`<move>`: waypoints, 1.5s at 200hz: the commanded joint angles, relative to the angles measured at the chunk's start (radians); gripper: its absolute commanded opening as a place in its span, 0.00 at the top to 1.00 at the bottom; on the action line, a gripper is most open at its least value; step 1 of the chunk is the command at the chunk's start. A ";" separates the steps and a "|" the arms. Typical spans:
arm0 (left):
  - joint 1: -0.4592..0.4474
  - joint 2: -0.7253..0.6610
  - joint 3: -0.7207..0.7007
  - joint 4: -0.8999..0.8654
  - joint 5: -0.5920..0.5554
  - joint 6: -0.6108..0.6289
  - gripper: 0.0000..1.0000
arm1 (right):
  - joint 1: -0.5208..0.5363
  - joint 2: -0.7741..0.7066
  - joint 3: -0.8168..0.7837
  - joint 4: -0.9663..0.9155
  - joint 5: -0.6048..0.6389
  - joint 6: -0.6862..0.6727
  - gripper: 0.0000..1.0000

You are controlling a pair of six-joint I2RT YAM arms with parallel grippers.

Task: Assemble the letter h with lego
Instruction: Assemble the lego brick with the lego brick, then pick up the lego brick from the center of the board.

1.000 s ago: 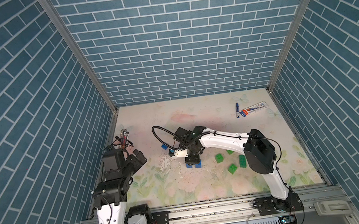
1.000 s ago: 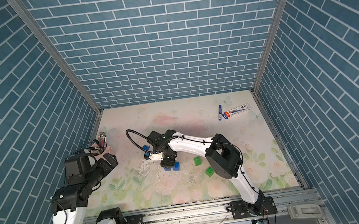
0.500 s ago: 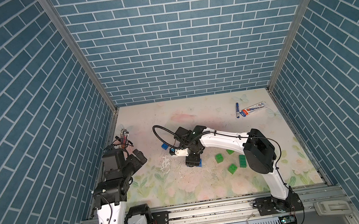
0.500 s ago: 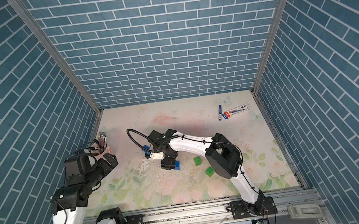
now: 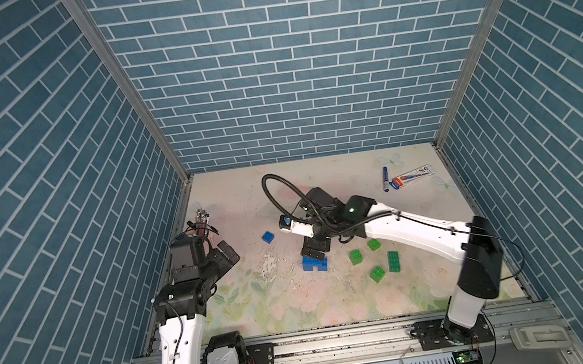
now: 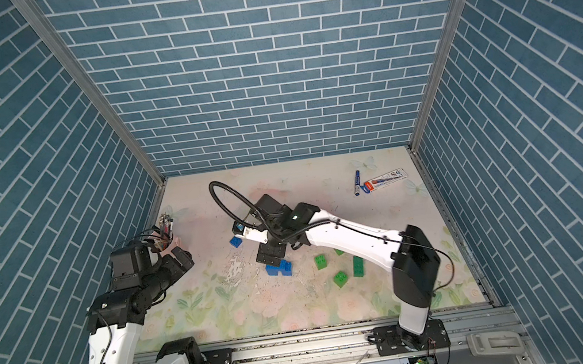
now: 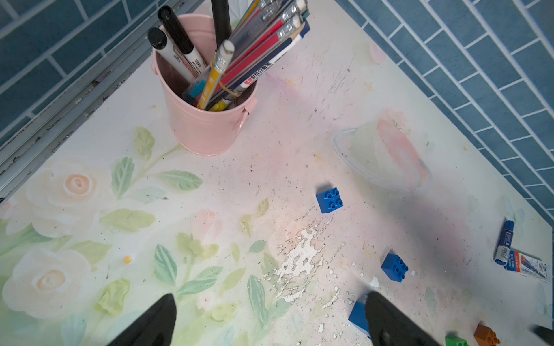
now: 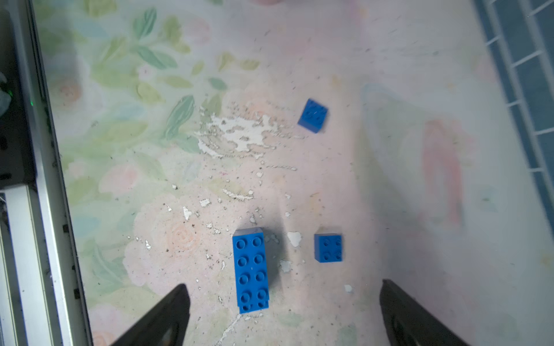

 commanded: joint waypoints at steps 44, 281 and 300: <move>-0.242 0.185 0.087 -0.032 -0.126 -0.085 0.01 | -0.080 -0.322 -0.223 0.193 0.184 0.503 0.01; -0.413 0.999 0.349 0.294 -0.134 -0.371 0.11 | -0.136 -1.010 -0.617 -0.289 0.379 0.766 0.02; -0.413 1.016 0.347 0.309 -0.151 -0.373 0.14 | -0.136 -1.053 -0.615 -0.326 0.413 0.754 0.02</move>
